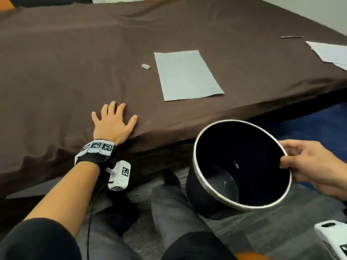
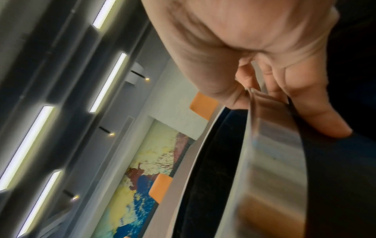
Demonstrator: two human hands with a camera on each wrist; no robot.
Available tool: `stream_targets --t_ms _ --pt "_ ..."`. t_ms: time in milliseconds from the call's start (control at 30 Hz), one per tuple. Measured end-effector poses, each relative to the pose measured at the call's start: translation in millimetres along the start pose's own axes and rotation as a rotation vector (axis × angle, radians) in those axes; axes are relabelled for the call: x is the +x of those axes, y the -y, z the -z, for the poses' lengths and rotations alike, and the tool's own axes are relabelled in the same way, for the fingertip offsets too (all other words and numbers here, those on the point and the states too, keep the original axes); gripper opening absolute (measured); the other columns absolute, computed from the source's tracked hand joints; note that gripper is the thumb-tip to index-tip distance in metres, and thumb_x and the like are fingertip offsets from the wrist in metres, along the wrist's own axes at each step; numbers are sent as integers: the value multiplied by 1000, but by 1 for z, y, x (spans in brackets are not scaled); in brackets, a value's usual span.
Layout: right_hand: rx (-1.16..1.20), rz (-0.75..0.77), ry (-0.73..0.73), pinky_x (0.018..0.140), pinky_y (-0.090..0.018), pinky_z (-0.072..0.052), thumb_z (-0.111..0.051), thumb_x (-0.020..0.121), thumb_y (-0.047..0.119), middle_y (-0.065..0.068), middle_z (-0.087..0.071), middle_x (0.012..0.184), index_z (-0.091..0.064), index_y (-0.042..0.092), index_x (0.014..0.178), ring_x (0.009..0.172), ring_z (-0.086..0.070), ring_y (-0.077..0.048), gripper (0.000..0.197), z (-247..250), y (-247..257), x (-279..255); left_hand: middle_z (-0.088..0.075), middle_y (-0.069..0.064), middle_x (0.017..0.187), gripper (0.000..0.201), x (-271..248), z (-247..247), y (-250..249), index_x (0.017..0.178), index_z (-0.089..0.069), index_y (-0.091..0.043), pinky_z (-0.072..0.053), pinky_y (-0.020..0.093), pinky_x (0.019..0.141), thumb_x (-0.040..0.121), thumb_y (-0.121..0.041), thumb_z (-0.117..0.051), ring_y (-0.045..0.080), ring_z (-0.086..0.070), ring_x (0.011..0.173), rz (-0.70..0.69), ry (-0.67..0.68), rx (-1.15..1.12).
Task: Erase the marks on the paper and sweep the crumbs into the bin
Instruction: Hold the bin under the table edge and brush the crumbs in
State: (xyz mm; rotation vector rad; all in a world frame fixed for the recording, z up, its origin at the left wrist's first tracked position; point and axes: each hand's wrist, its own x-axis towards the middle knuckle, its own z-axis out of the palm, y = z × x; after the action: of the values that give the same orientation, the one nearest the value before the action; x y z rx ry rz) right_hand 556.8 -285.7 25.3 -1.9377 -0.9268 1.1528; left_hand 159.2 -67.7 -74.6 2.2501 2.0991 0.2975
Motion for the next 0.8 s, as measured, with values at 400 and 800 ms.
stream_targets --t_ms 400,800 --pt "151 -342 -298 29 -21 -38 -33 75 -25 -10 -52 67 -58 6 108 51 -47 -22 51 -68 -141 108 -22 7 160 68 0 -4 0 149 -30 -26 -7 59 117 95 -66 -28 28 -13 147 -4 -34 38" --pt "350 -603 -489 65 -35 -45 -46 87 -6 -10 -48 70 -53 14 99 38 -52 -16 24 -153 -308 215 -27 4 157 71 -1 -5 1 148 -34 -26 -11 57 117 91 -68 -27 25 -19 145 1 -71 34"
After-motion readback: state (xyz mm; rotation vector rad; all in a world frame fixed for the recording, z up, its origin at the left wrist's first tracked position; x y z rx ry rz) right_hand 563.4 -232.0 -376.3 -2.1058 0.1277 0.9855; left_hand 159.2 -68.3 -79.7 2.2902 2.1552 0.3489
